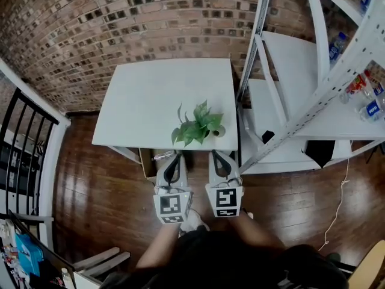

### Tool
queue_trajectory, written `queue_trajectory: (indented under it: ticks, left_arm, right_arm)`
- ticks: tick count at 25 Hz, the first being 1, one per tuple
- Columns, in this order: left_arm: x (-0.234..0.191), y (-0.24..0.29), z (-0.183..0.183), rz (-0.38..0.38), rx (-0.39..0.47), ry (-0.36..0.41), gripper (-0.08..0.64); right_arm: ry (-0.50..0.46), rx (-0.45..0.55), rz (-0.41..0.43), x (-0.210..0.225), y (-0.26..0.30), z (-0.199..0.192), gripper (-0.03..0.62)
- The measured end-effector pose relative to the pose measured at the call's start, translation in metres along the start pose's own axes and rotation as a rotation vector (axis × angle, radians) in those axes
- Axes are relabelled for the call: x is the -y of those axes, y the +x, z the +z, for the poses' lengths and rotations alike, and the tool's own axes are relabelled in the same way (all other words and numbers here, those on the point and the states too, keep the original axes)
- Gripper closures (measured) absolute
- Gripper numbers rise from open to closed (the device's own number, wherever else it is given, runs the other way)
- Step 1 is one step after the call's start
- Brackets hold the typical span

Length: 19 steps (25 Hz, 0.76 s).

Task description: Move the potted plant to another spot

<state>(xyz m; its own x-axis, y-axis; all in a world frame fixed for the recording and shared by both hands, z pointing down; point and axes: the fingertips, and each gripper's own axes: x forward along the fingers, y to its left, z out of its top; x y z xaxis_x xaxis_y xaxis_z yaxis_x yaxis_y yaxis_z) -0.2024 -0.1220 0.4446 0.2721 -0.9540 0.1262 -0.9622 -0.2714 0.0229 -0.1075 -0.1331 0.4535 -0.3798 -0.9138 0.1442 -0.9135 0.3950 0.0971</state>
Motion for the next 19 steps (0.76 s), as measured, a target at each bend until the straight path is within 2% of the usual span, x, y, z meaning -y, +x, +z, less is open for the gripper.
queue_trajectory:
  ticks: [10,14,19]
  left_arm:
    - [-0.001,-0.01,0.001,0.013,0.012,0.016,0.545]
    - [-0.004,-0.014,0.002,0.015,-0.004,-0.005,0.545]
    - [-0.006,-0.02,0.005,0.021,0.028,0.018,0.545]
  right_arm:
    - [0.001,0.023,0.013,-0.009,-0.005,0.008,0.591]
    - [-0.008,0.032,0.012,-0.012,-0.005,0.013,0.591]
    - [-0.023,0.038,0.013,-0.018,-0.011,0.016,0.591]
